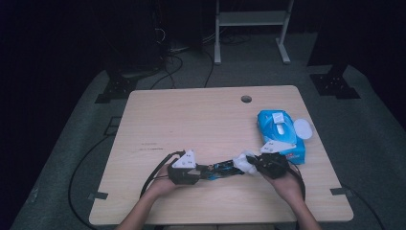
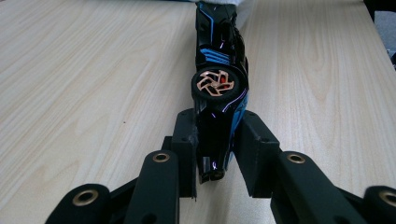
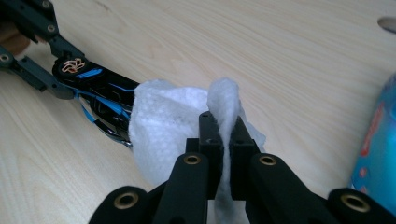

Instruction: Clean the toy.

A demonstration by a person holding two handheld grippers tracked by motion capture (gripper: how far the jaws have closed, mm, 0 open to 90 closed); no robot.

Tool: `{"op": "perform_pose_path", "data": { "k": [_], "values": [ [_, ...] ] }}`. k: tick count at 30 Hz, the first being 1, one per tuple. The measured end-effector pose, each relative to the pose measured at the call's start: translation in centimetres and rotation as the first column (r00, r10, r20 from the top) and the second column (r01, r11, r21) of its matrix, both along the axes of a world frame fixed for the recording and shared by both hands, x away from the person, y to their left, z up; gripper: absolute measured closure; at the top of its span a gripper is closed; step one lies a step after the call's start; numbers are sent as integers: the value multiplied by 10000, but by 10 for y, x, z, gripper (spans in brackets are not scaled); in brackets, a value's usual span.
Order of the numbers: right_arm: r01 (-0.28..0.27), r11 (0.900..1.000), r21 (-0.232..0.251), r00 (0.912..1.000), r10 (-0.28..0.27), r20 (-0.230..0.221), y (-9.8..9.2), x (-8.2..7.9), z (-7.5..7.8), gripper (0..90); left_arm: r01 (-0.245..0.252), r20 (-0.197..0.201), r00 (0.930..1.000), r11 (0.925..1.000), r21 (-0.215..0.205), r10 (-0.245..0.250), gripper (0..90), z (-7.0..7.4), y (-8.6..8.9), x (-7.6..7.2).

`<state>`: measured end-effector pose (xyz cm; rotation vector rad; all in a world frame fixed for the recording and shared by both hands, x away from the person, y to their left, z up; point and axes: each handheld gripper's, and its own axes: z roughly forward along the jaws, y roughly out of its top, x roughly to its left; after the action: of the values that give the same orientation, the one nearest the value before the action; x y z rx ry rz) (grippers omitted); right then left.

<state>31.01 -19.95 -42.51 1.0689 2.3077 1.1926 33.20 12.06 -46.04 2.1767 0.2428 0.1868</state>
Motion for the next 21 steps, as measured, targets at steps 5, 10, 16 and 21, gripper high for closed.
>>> {"op": "perform_pose_path", "data": {
  "k": [5, 10, 16, 21],
  "values": [
    [-334, 9994, -17, 9991, 334, 264, 8, -4, 4, 876, -34, 9, 10000, 10000, 21, 34, 700, 0, -1, 0],
    [-616, 9976, -322, 9975, 627, 336, 24, -3, 3, 874, -74, 6, 10000, 10000, 20, 74, 700, 0, -1, 0],
    [-649, 9978, -124, 9976, 652, 246, 19, -4, 6, 831, -16, 15, 10000, 10000, 46, 16, 700, 0, -1, 1],
    [-873, 9960, -175, 9956, 878, 336, 25, -6, 8, 798, -46, 85, 10000, 9999, 89, 45, 699, 0, -1, 0]
  ]
}}
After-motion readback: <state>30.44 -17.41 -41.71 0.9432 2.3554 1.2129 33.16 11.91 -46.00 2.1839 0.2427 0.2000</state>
